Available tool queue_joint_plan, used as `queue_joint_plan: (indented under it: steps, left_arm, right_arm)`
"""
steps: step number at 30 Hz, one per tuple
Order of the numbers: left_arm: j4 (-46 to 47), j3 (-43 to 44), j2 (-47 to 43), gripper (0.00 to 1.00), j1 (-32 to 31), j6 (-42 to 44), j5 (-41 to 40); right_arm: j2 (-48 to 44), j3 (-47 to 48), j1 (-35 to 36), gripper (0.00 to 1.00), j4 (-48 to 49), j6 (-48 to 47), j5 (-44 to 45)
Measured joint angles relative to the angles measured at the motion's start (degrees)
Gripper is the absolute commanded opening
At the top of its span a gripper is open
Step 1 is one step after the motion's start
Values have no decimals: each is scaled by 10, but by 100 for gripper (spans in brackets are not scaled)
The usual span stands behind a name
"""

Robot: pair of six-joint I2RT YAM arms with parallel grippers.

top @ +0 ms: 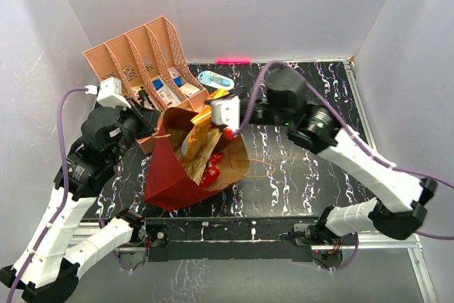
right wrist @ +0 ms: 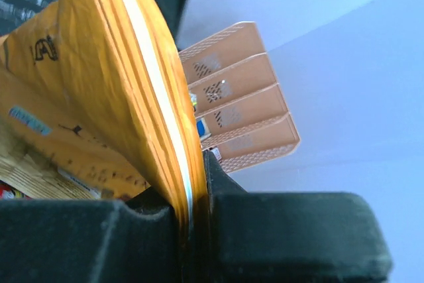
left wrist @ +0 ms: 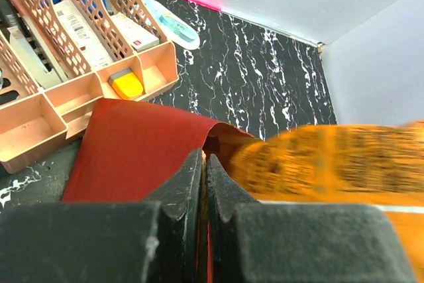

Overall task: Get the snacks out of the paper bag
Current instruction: Take out the snack from the paper bag, then place the snack at the center of the board.

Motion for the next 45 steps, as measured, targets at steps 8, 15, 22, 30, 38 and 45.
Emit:
queue_joint_plan:
  steps: [8, 15, 22, 30, 38, 45]
  left_arm:
    - [0, 1, 1, 0, 0, 5, -10]
    - [-4, 3, 2, 0, 0, 9, -13]
    - [-4, 3, 3, 0, 0, 9, -13]
    - [-4, 3, 5, 0, 0, 16, -11]
    - [-4, 3, 4, 0, 0, 24, -10]
    - [-5, 3, -1, 0, 0, 26, -9]
  right_arm:
    - [-103, 72, 1, 8, -3, 263, 195]
    - [-96, 89, -1, 8, 47, 327, 524]
    - [45, 88, -146, 8, 53, 358, 616]
    - [204, 117, -302, 8, -32, 522, 502]
    - [393, 300, -445, 8, -81, 741, 236]
    - [462, 381, -452, 8, -92, 699, 211]
